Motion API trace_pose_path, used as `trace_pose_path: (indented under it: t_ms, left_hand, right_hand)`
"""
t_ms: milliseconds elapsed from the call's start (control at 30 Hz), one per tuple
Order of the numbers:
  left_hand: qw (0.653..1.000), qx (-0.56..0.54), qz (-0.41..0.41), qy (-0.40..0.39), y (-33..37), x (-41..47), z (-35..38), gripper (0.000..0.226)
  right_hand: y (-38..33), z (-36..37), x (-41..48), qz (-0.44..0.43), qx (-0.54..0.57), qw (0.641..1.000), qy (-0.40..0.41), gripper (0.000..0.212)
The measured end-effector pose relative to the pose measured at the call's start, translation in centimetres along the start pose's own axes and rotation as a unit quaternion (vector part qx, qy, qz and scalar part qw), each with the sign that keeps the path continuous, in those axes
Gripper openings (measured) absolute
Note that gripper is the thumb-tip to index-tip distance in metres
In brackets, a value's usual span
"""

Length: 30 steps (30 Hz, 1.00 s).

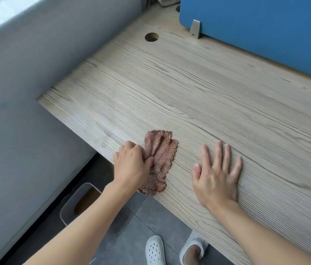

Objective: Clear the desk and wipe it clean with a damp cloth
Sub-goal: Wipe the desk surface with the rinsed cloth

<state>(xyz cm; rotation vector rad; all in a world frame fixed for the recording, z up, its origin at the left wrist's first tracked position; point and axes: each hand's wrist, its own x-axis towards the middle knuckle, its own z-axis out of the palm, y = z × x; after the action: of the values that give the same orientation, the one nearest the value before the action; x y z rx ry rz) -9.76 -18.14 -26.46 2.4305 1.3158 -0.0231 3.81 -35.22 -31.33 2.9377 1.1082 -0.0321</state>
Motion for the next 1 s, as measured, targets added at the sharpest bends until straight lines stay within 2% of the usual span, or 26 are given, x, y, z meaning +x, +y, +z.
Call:
trace_pose_path:
  t_ms: [133, 233, 300, 367, 433, 500, 600, 667, 767, 867, 933, 1000]
  left_hand:
    - [0.994, -0.079, 0.03, -0.062, 0.3, 0.3, -1.7, 0.016]
    - [0.991, -0.124, 0.059, 0.004, -0.2, 1.0, -3.7, 0.015]
    - [0.988, -0.085, 0.106, 0.073, -0.2, 1.4, -5.0, 0.014]
    - [0.978, -0.03, 0.183, 0.091, 0.2, 1.2, -5.6, 0.015]
    - [0.973, 0.005, 0.229, 0.018, 0.2, 0.6, -5.1, 0.021]
    - [0.972, 0.015, 0.225, -0.067, -0.3, 0.3, -4.1, 0.023]
    - [0.974, -0.007, 0.225, -0.004, -1.6, 0.6, -2.5, 0.022]
    - [0.961, 0.026, 0.275, 0.037, -1.9, 0.8, -0.9, 0.029]
    - [0.938, 0.081, 0.335, 0.033, -2.1, 1.0, 1.4, 0.046]
    - [0.947, 0.106, 0.304, -0.023, -2.9, 2.2, 1.8, 0.056]
    - [0.96, 0.109, 0.255, -0.022, -2.8, 2.6, 1.6, 0.057]
    - [0.96, 0.126, 0.25, -0.026, -2.3, 2.0, 1.8, 0.058]
  right_hand:
    - [0.0, -0.1, 0.0, 0.001, -0.004, 1.0, -0.004, 0.066]
    - [-0.1, -0.1, 0.0, 0.001, -0.002, 1.0, -0.002, 0.066]
    - [-0.1, -0.2, -0.1, 0.001, 0.0, 1.0, -0.001, 0.066]
    - [-0.1, -0.2, -0.1, 0.0, 0.0, 1.0, 0.001, 0.066]
    - [-0.2, -0.1, 0.0, 0.001, 0.003, 1.0, 0.001, 0.066]
    - [-0.2, -0.1, 0.0, 0.001, 0.001, 1.0, 0.0, 0.066]
    - [-0.1, -0.2, 0.0, 0.002, -0.002, 1.0, -0.002, 0.066]
    - [-0.2, -0.2, -0.1, 0.001, -0.002, 1.0, 0.0, 0.066]
    - [-0.1, -0.2, -0.1, 0.004, -0.003, 1.0, 0.002, 0.066]
    - [-0.1, -0.3, -0.1, -0.002, -0.008, 1.0, 0.013, 0.065]
    - [-0.1, -0.4, 0.1, -0.004, -0.005, 1.0, 0.018, 0.065]
    - [-0.2, -0.3, 0.0, -0.001, -0.004, 1.0, 0.013, 0.065]
